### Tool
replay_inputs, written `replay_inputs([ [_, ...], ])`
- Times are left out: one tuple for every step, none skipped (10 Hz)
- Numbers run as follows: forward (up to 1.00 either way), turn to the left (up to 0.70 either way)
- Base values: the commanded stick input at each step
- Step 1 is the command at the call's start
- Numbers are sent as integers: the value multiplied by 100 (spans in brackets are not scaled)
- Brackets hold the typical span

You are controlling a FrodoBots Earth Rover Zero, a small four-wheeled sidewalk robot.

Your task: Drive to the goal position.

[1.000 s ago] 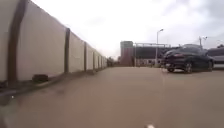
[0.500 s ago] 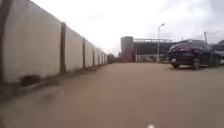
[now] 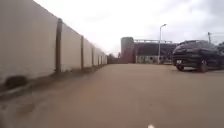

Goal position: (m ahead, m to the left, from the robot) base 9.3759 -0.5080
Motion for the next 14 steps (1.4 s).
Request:
replay_inputs([
  [100, 0],
  [100, 0],
  [100, 0],
  [100, 0],
  [100, 0],
  [100, 0],
  [100, 0],
  [100, 0],
  [100, 0],
  [100, 0],
  [100, 0],
  [100, 0],
  [100, 0],
  [100, 0],
])
